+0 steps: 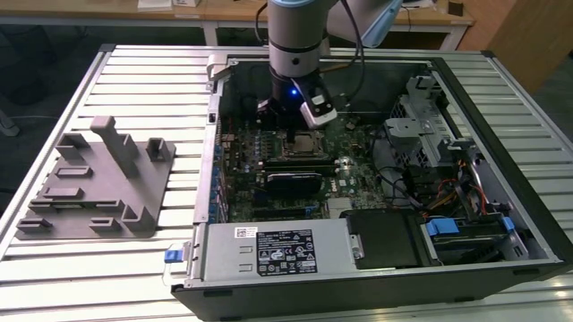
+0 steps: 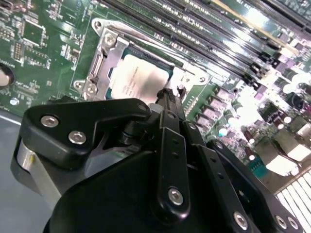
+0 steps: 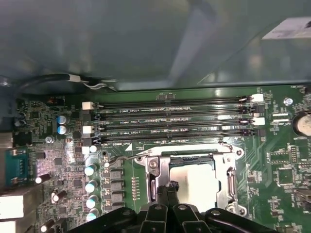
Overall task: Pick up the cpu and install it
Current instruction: 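Close the cpu cover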
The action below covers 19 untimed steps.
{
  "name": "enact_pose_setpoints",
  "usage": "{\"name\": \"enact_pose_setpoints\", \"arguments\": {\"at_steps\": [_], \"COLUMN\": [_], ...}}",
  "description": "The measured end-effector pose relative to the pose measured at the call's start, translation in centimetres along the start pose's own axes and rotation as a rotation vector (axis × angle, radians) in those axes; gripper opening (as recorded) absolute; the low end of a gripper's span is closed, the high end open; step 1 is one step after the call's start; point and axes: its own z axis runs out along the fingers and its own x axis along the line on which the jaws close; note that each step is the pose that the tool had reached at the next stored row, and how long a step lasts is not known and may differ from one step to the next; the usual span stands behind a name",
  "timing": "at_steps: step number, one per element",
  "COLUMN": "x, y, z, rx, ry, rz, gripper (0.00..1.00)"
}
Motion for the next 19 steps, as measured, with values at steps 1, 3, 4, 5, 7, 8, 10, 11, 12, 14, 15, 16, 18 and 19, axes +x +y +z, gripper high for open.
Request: {"name": "enact_pose_setpoints", "arguments": {"at_steps": [1, 3, 4, 5, 7, 8, 10, 11, 12, 14, 15, 16, 18, 19], "x": [-0.01, -0.02, -0.03, -0.03, -0.05, -0.05, -0.06, -0.07, -0.07, -0.07, -0.17, -0.39, -0.96, -1.26], "y": [0.01, 0.03, 0.03, 0.04, 0.06, 0.07, 0.08, 0.09, 0.09, 0.09, 0.10, 0.12, 0.17, 0.19], "z": [-0.20, -0.61, -0.81, -1.02, -1.43, -1.62, -1.93, -2.05, -2.09, -2.09, -2.09, -2.09, -2.07, -2.06], "rx": [0.0000, 0.0001, 0.0002, 0.0000, 0.0000, 0.0001, 0.0000, 0.0000, -0.0001, -0.0004, -0.0001, 0.0000, 0.0000, 0.0001], "ry": [0.0000, 0.0001, 0.0001, 0.0000, 0.0000, 0.0001, 0.0000, 0.0000, -0.0001, -0.0002, 0.0000, 0.0001, 0.0000, 0.0001], "rz": [0.000, 0.000, 0.000, 0.000, 0.000, 0.000, 0.000, 0.000, 0.000, 0.000, 0.000, 0.000, 0.000, 0.000], "gripper": [0.11, 0.11, 0.11, 0.11, 0.11, 0.11, 0.11, 0.11, 0.11, 0.11, 0.11, 0.11, 0.11, 0.11]}}
